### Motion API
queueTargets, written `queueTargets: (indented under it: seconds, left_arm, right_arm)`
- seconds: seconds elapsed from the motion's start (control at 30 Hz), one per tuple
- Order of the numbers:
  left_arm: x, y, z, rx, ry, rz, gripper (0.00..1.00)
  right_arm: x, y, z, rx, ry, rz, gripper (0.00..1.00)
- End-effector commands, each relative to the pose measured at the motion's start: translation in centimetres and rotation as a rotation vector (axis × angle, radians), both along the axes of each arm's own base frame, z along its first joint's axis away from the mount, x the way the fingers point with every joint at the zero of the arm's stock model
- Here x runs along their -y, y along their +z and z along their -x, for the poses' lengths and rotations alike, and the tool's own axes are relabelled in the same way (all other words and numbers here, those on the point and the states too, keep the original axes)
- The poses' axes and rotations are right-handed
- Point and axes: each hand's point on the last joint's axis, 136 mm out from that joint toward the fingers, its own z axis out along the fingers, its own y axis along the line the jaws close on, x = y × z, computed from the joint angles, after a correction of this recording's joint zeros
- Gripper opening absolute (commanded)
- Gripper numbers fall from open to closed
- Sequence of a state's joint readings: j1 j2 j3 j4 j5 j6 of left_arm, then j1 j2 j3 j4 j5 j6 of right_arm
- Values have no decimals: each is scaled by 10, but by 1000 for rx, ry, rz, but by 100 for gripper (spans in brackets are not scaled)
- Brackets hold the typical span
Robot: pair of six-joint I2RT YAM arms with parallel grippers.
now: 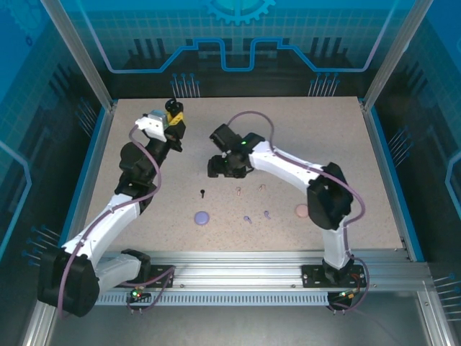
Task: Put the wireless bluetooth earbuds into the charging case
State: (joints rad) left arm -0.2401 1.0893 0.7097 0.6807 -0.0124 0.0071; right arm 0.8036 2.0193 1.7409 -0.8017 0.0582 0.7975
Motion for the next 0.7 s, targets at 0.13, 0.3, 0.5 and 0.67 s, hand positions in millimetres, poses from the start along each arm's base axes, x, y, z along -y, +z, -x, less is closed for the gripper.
queueTargets:
  seconds: [0.13,0.3,0.5,0.67]
  left_arm:
    - [-22,2,5,-19,72,84,0]
    - [-24,2,3,-20,80,101,0]
    - [-24,2,3,-23,75,111,0]
    - [-22,3,2,-22,69,112,0]
  right_arm:
    - [-28,-30,15,-59,31,162,66]
    - [-41,-53,22,-96,36,229,60]
    - [-47,-71,24,-117,25,251,56]
    - [-55,-79,21,-107,44,255,55]
